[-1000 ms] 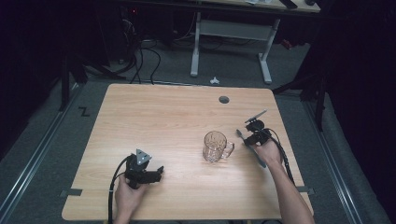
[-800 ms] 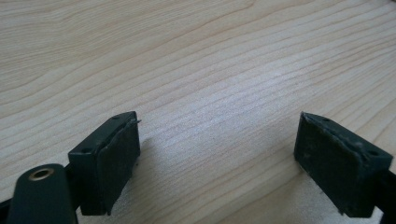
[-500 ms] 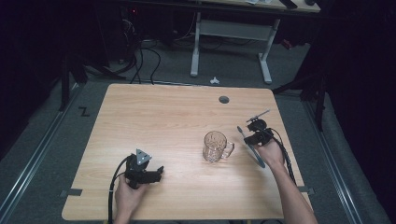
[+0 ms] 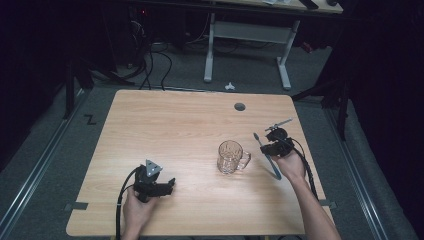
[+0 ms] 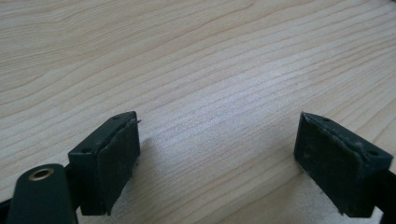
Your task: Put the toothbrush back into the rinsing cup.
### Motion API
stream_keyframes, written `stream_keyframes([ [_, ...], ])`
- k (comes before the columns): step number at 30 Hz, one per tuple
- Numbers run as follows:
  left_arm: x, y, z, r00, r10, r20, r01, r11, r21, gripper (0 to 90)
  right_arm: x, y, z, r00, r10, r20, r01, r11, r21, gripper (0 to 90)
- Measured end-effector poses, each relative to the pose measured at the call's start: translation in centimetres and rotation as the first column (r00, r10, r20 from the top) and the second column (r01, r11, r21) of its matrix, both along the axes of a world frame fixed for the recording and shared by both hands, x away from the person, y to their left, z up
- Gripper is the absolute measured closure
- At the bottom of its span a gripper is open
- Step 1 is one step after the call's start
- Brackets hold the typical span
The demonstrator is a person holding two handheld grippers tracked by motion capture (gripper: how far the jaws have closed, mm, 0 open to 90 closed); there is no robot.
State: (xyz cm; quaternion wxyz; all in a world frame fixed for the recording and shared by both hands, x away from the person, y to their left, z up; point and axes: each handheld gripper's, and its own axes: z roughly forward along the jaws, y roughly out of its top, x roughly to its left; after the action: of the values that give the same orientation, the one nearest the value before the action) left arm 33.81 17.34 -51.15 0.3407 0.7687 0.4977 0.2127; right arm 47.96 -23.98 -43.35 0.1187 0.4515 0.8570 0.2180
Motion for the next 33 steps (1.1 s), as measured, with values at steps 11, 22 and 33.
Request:
stream_keyframes([
  [11,0.0,0.0,0.0,1.0000,0.000,0.000,0.000,1.0000,0.000,14.8,-1.5,-0.5,1.2,0.9981,0.025,0.056,-0.029,0.996,0.081,80.1],
  [22,0.0,0.0,0.0,1.0000,0.000,0.000,0.000,1.0000,0.000,15.1,-3.0,-0.7,1.5,0.9944,0.045,0.096,-0.059,0.988,0.144,80.1],
  [33,0.0,0.0,0.0,1.0000,0.000,0.000,0.000,1.0000,0.000,15.1,-4.4,-0.8,2.1,0.9888,0.067,0.134,-0.091,0.979,0.180,80.0],
])
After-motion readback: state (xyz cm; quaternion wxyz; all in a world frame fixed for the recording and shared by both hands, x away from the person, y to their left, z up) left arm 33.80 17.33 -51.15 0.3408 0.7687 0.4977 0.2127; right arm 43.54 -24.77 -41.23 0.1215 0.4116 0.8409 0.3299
